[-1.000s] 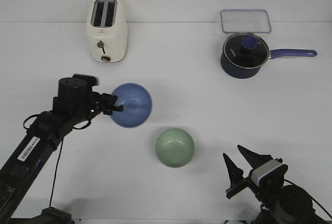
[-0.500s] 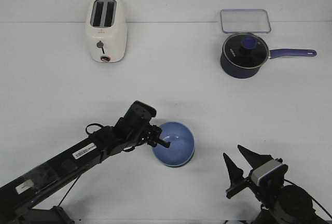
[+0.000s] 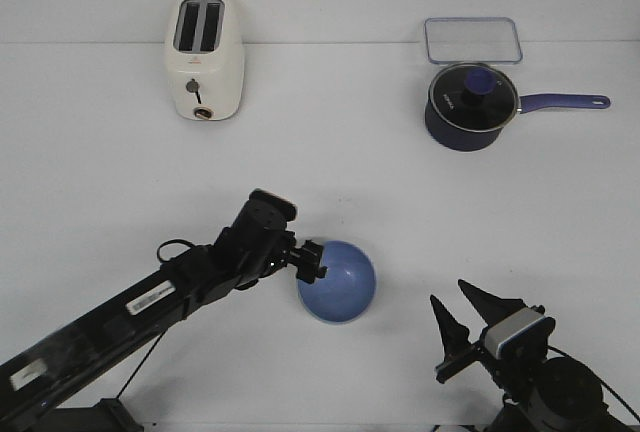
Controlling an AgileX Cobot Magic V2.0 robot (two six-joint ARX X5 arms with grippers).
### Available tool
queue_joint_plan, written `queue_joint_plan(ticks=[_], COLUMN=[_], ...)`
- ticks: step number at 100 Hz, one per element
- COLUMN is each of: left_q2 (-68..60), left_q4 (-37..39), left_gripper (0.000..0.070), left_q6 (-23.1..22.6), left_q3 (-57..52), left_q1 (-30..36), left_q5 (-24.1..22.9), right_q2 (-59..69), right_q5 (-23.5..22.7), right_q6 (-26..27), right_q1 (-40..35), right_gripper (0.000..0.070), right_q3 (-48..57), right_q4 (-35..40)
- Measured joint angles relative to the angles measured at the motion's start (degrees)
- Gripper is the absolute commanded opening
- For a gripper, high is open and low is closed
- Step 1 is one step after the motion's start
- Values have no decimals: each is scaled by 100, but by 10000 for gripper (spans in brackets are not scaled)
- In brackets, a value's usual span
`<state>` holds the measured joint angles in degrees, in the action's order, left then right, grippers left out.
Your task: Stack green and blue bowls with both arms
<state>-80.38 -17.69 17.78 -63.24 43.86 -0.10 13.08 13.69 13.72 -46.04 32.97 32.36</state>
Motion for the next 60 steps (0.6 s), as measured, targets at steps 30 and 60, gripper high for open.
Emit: queue_joint_plan(ticks=[30, 60], left_q2=[2835, 5473], left_q4=[-684, -925], left_gripper=[424, 416], left_q6=[-286, 249], left_q3=[280, 2634], left_q1=[-85, -83], left_q5=[-1727, -1886], right_q2=[0, 0], right_q5=[0, -2], right_q6=[0, 0], right_q1=[0, 0], right_gripper=[345, 344], right_q3=[0, 0], right_q4=[-2, -2])
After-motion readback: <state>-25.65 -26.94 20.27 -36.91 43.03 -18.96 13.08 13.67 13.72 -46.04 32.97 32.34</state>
